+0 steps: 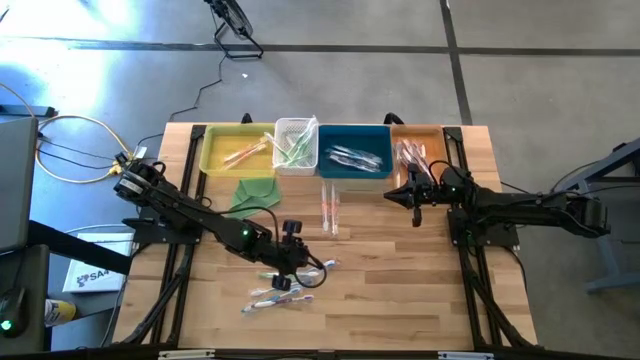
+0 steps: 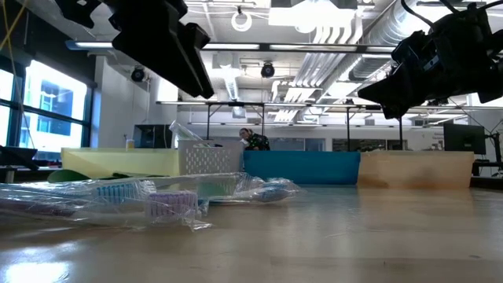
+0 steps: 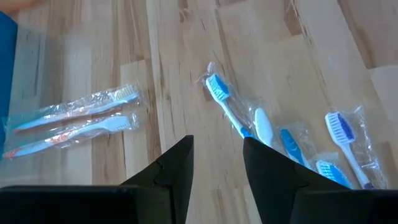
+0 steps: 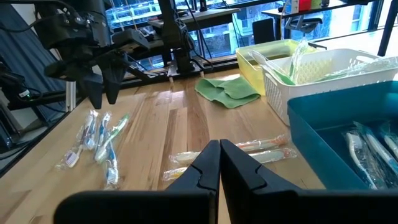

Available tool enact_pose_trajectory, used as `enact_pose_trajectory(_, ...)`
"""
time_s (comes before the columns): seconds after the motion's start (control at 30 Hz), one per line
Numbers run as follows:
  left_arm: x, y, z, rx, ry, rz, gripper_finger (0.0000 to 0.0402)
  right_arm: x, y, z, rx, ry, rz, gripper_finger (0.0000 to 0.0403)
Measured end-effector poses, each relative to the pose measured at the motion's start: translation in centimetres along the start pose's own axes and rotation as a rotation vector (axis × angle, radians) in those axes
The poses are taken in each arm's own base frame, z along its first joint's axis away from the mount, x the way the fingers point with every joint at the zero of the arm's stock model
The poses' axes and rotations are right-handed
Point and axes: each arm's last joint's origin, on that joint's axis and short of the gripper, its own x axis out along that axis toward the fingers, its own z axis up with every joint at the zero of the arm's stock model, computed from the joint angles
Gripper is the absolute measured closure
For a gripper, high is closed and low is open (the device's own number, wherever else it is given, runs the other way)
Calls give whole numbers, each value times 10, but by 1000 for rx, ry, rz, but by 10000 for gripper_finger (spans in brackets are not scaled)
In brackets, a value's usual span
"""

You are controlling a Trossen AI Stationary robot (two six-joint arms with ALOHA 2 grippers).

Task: Pick & Place Toothbrushes
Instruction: Put the green toothbrush into the white bin

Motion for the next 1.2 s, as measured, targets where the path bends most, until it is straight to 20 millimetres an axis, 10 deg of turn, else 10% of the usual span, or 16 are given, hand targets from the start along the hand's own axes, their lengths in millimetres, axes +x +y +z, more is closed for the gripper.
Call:
enact_pose_trajectory(0.7, 3, -11, 14, -82, -141, -115, 266, 0, 0, 0, 0, 0, 1, 399)
enact_pose_trajectory(1.2, 34, -33, -9, -65, 168, -197, 266, 0, 0, -1, 10, 9, 0, 399)
